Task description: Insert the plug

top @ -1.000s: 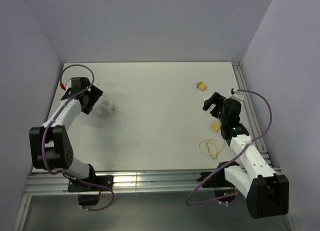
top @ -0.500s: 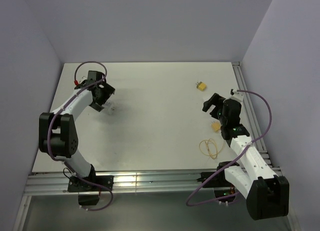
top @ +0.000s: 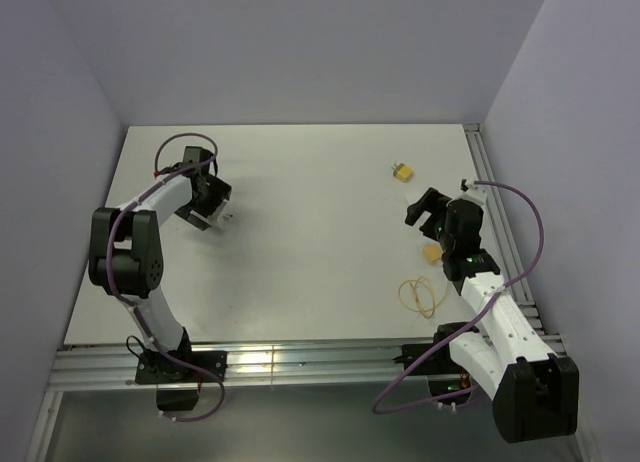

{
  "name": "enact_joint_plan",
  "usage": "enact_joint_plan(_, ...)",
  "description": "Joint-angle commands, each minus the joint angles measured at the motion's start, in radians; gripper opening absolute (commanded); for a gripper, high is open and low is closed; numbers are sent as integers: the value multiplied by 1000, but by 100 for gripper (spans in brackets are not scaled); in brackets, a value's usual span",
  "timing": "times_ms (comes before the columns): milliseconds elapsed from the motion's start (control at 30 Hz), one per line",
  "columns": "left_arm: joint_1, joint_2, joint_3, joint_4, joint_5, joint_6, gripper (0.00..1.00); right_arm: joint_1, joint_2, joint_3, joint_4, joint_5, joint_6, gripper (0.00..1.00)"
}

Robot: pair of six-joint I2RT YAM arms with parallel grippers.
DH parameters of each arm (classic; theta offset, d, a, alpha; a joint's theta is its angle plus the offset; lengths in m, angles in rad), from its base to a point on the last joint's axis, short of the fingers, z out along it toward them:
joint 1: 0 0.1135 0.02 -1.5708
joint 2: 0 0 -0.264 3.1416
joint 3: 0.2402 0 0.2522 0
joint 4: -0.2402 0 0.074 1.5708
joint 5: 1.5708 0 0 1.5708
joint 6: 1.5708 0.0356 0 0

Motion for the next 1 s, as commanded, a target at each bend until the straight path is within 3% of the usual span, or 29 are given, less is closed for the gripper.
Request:
enact_joint_plan(0,0,15,46,-7,-19,11,89,3,-10,33,-24,-5,2,94)
enact_joint_plan(33,0,9,32,34,-13,16,88,3,-5,39,-33,-2,1,94)
enact_joint_plan(133,0,-11,-12,96,26,50,61,2,0,53,-59,1,-4,94)
enact_joint_plan(167,0,-3,-9,106,35,62,42,2,3,53,-68,1,-5,93)
enact_joint_plan(200,0,0,-3,108,50,95,32,2,4,59,-73,-1,-5,94)
enact_joint_plan(233,-2,9,12,102,58,114,9,2,4,62,-79,-4,-5,93)
enact_joint_plan(267,-3,13,23,90,61,149,0,3,4,64,-90,-8,-5,93)
enact_joint_plan(467,-63,26,77,77,156,376,0,3,-7,56,-103,-105,1,92)
enact_joint_plan(600,-141,-74,12,168,289,499,0,5,-7,61,-139,-160,2,92)
enact_joint_plan(867,-165,-324,-270,468,775,528,0,5,49,95,-160,-473,5,87)
enact_joint_plan(967,-165,-350,-362,617,918,475,0,9,36,76,-140,-481,31,87)
